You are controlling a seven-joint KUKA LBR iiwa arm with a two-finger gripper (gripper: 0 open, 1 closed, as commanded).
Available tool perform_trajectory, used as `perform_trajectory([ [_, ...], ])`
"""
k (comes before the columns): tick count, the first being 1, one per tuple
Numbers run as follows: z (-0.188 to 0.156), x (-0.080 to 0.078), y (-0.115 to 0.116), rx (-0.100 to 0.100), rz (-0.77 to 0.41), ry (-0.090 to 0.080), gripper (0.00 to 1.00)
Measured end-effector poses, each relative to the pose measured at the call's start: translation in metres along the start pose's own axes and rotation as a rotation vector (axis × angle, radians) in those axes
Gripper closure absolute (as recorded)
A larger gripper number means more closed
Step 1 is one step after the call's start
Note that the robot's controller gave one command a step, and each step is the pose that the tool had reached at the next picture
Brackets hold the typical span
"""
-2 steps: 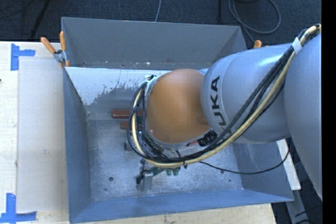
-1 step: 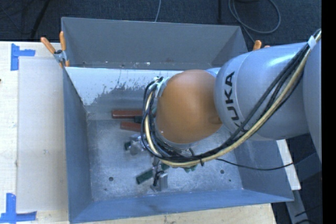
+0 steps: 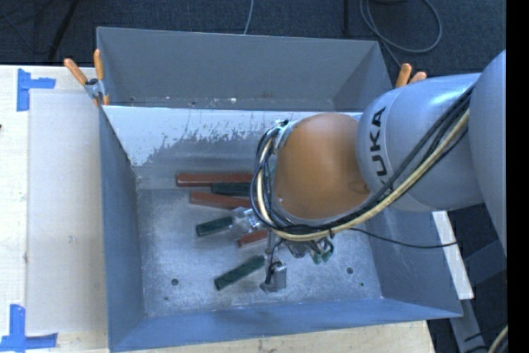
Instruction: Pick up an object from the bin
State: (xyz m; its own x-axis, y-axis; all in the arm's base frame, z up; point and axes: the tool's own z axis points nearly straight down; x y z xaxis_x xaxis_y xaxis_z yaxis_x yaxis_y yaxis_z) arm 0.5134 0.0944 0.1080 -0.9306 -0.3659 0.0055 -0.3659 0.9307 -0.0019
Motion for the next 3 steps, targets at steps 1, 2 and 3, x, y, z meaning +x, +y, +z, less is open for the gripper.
perform_trajectory([
  [1, 0.027, -0.014, 0.009, -0.001, -0.17, -0.006, 0.0],
  [2, 0.038, -0.01, 0.012, -0.003, -0.153, -0.003, 1.0],
  [3, 0.038, -0.01, 0.012, -0.003, -0.153, -0.003, 1.0],
])
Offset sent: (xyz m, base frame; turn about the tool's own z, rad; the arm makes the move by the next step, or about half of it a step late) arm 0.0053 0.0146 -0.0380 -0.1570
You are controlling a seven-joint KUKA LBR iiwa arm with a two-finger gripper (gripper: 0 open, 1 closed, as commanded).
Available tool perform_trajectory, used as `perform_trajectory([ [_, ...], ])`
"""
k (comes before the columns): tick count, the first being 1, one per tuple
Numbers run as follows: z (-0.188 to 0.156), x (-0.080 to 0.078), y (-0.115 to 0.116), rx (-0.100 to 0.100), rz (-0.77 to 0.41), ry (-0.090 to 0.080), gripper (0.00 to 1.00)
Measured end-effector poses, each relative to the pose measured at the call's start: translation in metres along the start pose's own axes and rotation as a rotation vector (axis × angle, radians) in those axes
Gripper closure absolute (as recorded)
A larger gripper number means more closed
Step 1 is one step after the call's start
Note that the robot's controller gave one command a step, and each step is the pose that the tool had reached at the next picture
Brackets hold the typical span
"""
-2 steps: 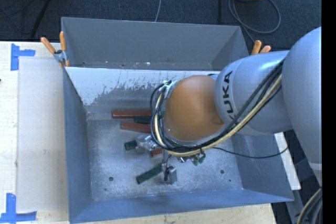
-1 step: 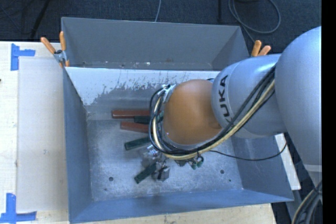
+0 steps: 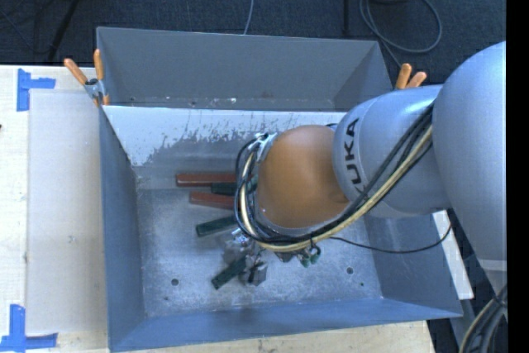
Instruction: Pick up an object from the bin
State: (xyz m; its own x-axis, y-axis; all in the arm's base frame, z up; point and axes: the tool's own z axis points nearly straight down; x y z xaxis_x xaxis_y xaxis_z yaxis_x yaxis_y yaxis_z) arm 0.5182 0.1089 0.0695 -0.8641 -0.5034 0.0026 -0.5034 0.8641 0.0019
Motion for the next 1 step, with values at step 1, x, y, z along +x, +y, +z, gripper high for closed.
perform_trajectory([
  [1, -0.0026, 0.0003, 0.0001, 0.0, 0.001, 0.0, 1.0],
])
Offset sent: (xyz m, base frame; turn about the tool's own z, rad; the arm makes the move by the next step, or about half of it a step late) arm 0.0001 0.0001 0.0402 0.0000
